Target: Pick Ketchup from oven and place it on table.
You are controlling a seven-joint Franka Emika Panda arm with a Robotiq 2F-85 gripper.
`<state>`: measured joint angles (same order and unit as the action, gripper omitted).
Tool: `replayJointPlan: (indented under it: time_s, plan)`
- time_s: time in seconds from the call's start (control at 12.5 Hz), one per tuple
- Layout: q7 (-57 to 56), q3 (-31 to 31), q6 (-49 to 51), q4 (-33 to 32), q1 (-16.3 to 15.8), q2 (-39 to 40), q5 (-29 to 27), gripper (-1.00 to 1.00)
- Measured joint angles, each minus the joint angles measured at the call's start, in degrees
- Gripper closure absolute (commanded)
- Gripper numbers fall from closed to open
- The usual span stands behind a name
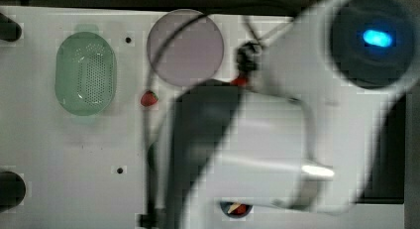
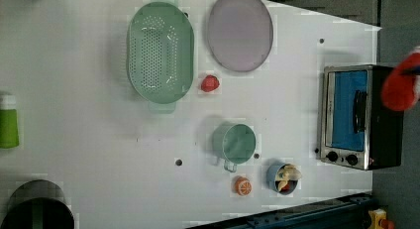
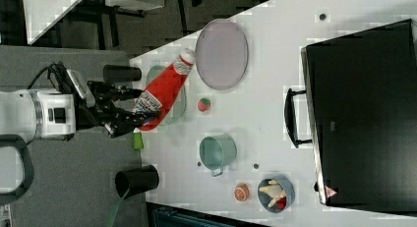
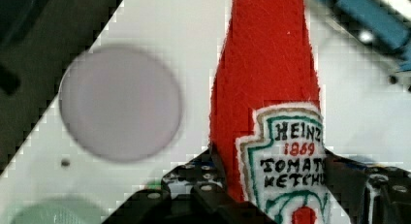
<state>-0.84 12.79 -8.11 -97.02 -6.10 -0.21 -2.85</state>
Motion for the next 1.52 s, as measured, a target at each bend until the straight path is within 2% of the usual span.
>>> replayJointPlan:
  time_s: [0.32,0.56,0.88,1.04,1.2,1.28,1.52]
  plan:
    - [-0.17,-6.08,-8.54,-12.25,-2.98,1.68,-0.48,-0.26]
    - [-0.11,-4.75,-15.67,-21.04,-3.78,5.10,0.92,-0.26]
    - [-0.08,-3.36,-29.27,-29.66,-1.79,11.64,-0.86,-0.26]
    - [-0.06,-2.31,-31.87,-31.11,-1.39,15.68,0.56,-0.26]
    - [-0.27,-2.85,-37.61,-32.23,-0.05,19.78,-1.34,-0.26]
    - [-0.40,-2.80,-40.85,-33.24,-0.04,21.15,-2.04,-0.32]
    - [-0.40,-3.73,-42.62,-33.80,0.06,23.56,-1.35,-0.95]
